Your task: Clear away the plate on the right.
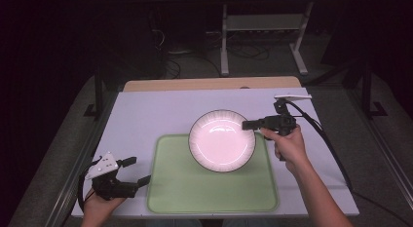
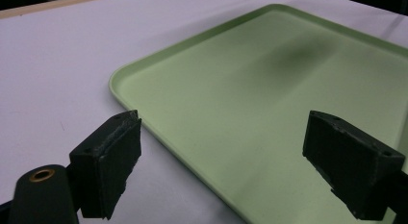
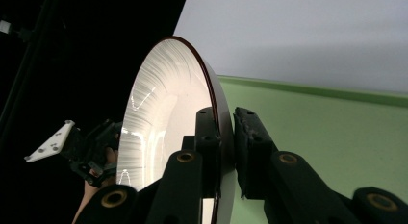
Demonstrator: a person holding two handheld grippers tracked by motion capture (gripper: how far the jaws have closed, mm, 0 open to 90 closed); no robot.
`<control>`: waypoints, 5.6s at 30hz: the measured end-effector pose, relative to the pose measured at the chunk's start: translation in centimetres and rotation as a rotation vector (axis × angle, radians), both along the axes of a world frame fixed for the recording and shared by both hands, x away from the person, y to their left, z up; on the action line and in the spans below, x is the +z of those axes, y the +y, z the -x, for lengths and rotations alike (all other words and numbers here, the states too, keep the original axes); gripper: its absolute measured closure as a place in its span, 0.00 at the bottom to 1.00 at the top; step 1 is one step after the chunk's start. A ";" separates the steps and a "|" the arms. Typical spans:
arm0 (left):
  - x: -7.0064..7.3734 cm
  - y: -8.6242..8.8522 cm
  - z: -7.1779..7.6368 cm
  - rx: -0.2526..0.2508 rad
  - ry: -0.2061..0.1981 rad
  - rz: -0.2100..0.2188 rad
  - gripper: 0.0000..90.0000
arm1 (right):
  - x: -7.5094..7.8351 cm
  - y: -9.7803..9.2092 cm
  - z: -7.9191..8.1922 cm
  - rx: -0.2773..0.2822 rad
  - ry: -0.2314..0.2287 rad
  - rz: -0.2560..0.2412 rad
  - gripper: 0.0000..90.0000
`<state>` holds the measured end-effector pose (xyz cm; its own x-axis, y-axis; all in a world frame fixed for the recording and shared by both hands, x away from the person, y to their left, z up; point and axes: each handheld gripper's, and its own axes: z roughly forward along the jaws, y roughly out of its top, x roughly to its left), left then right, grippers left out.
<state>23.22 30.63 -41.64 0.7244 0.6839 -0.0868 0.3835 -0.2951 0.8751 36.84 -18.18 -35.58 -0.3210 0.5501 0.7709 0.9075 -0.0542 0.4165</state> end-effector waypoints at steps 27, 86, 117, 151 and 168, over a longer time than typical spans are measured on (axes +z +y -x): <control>0.0 0.0 0.0 -0.005 0.000 0.002 0.15 | -4.5 3.8 -0.4 0.037 0.025 0.054 0.89; 0.0 -0.1 0.1 -0.009 -0.002 0.002 0.15 | -9.0 4.5 2.7 0.016 -0.069 0.298 0.92; 0.0 -0.4 0.2 -0.013 -0.005 -0.013 0.15 | -8.9 3.9 4.1 0.005 -0.168 0.292 0.82; -0.1 -0.3 0.0 -0.013 -0.001 -0.015 0.15 | -5.6 -0.2 5.3 -0.003 -0.420 0.351 0.41; -0.1 -0.4 0.0 -0.019 0.004 -0.019 0.15 | -4.2 -4.5 6.4 -0.063 -0.468 0.366 0.29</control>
<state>23.22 30.20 -41.76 0.7368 0.6717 -0.0770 0.3810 -0.3184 0.8680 30.43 -22.70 -39.77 -0.5392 0.7820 0.3126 0.6228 0.1205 0.7730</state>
